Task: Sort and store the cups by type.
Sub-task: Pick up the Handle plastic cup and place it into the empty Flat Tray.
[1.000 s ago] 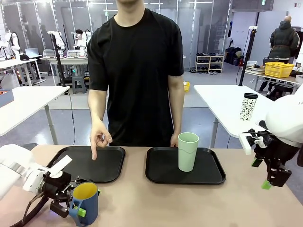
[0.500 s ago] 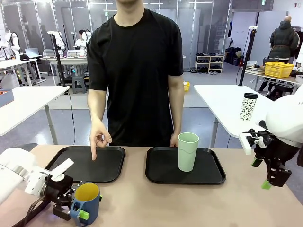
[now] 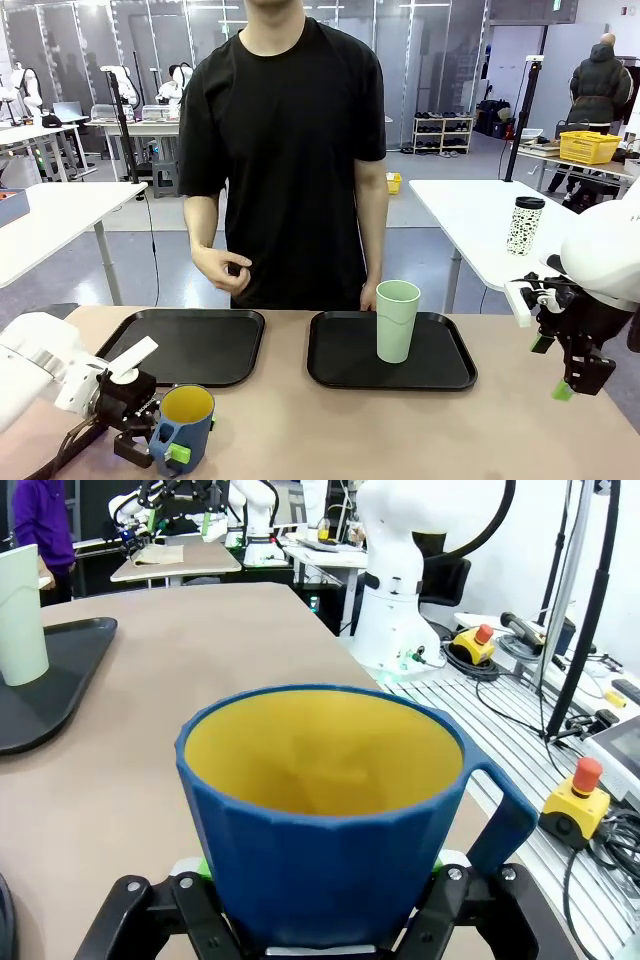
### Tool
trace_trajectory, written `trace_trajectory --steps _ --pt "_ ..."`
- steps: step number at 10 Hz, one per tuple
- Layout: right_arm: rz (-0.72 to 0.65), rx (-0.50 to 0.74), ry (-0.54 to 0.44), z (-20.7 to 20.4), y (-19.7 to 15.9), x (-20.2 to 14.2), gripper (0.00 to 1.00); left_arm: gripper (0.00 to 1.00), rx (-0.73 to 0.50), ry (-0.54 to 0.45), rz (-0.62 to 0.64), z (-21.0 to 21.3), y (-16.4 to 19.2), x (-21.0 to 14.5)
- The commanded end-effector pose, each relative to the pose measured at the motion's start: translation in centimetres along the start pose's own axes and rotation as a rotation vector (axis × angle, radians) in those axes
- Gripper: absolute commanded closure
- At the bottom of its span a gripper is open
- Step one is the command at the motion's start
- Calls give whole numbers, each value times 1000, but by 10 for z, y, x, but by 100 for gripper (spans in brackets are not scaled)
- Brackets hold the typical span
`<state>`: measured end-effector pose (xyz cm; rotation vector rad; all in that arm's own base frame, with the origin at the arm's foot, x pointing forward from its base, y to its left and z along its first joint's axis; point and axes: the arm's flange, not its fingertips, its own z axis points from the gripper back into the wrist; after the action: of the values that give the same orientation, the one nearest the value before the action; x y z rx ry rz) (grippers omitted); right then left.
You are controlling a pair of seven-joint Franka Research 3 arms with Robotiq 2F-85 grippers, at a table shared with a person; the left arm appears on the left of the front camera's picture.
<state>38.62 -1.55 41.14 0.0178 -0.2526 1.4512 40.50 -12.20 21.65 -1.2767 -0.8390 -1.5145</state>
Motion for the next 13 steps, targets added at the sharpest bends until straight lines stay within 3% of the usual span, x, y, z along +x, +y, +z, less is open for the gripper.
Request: trace_trajectory --steps 1,8,10,13 --pt "-20 -6 14 -1 1 2 3 65 12 -28 -50 2 -9 -6" --pt "-20 -6 14 -1 1 2 3 65 193 -208 -105 76 -17 59" --pt "-20 -6 14 -1 1 2 3 65 235 -199 -95 89 -18 64" --pt "-20 -6 14 -1 1 2 3 65 184 -180 -87 83 -15 57"
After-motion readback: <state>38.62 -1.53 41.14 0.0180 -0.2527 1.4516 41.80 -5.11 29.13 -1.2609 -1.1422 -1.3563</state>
